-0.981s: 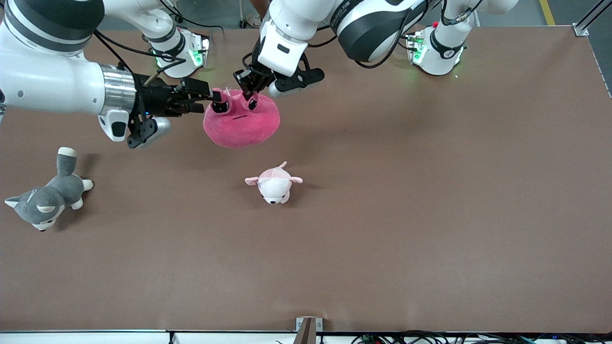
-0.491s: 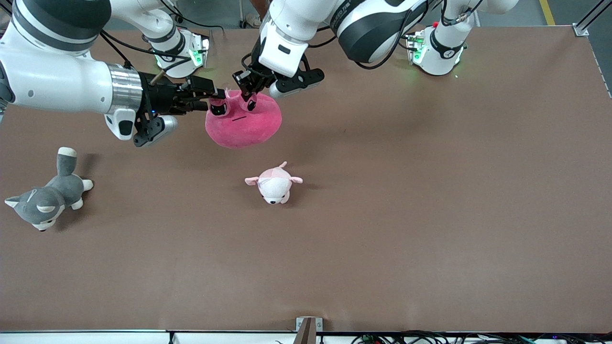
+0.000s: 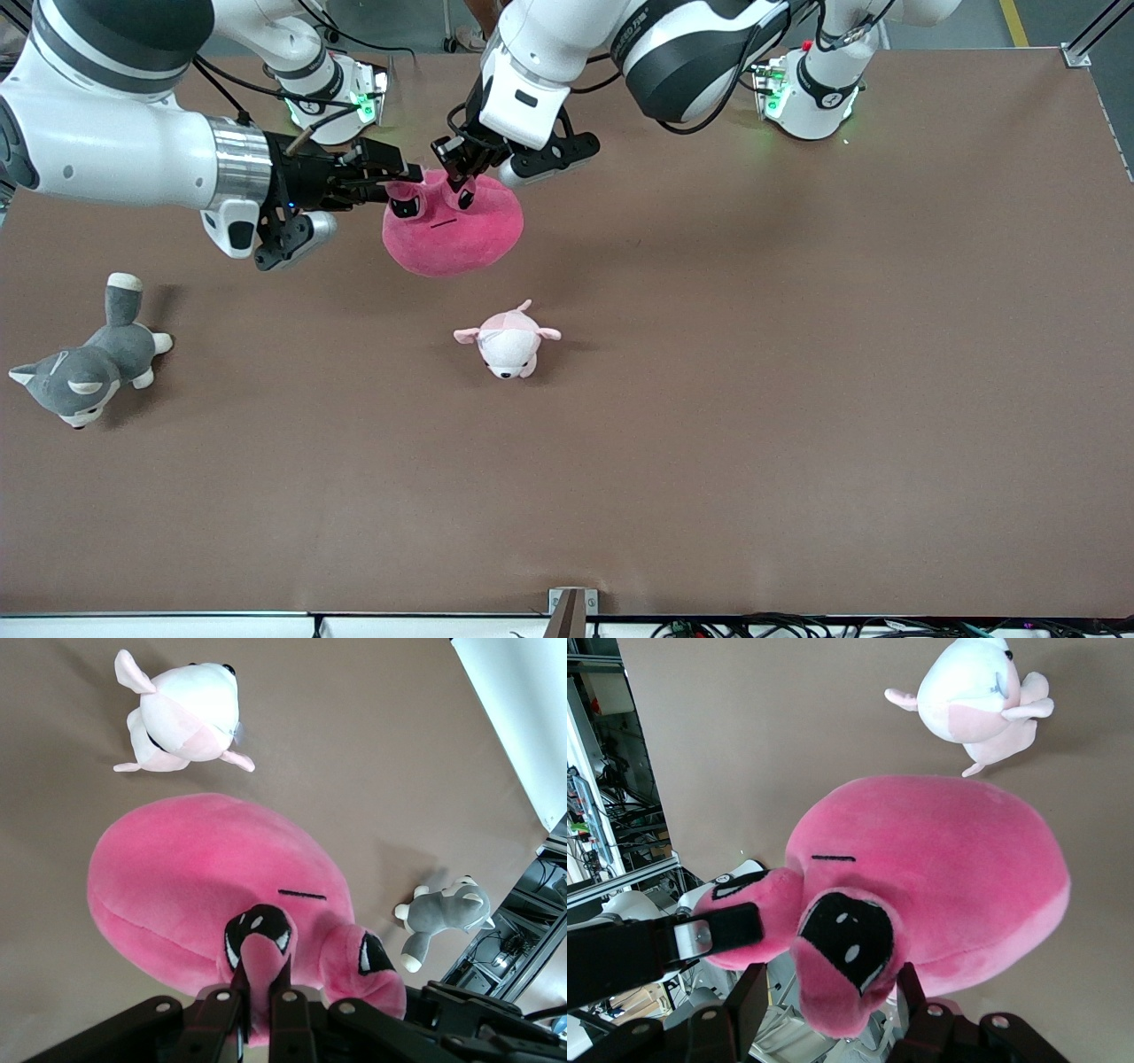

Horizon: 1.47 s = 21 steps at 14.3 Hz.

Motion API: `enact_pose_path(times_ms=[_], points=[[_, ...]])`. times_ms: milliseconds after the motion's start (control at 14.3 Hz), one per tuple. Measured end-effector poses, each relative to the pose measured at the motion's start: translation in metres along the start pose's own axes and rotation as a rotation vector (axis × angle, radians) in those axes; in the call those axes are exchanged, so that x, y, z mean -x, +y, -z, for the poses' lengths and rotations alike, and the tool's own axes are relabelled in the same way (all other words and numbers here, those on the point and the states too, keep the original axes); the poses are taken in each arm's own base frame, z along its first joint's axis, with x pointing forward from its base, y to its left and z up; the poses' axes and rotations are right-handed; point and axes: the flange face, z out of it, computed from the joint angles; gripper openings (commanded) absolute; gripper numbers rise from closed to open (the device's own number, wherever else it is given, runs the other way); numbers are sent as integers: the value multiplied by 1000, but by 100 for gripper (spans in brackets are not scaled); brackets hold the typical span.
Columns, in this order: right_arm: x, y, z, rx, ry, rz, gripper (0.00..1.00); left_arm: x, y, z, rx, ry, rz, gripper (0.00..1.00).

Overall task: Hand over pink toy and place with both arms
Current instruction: 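Grasp the pink toy's other ear with the right gripper, then open the left gripper and withdraw it while the right gripper holds the toy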

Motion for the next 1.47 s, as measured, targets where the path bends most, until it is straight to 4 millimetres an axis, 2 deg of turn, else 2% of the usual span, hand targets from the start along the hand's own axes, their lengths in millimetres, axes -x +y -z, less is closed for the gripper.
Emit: enact_pose_path(times_ms=[140, 280, 421, 491, 561, 771, 841, 911, 981, 1051, 1262, 1472], points=[[-3, 1, -3, 1, 0, -3, 63, 0, 0, -1, 0, 0, 1, 1], [-6, 4, -5, 1, 2, -8, 46, 0, 0, -1, 1, 0, 1, 1], [-8, 6, -6, 1, 0, -12, 23, 0, 0, -1, 1, 0, 1, 1], [-8, 6, -6, 1, 0, -13, 18, 0, 0, -1, 1, 0, 1, 1], [-8, 7, -5, 1, 1, -14, 14, 0, 0, -1, 1, 0, 1, 1], [-9, 8, -4, 0, 4, -16, 14, 0, 0, -1, 0, -1, 1, 6], [-9, 8, -3, 0, 5, -17, 14, 0, 0, -1, 0, -1, 0, 13], [-9, 8, -3, 0, 6, -17, 14, 0, 0, -1, 0, -1, 1, 34], [-9, 9, -3, 0, 6, -17, 14, 2, 0, -1, 0, -2, 13, 75], [-9, 8, -3, 0, 6, -17, 14, 3, 0, -2, -1, -3, 26, 99], [-9, 8, -3, 0, 6, -17, 14, 5, 0, -2, -1, -4, 34, 100], [-9, 8, -3, 0, 5, -17, 13, -1, 2, 3, 6, 3, 40, 100]])
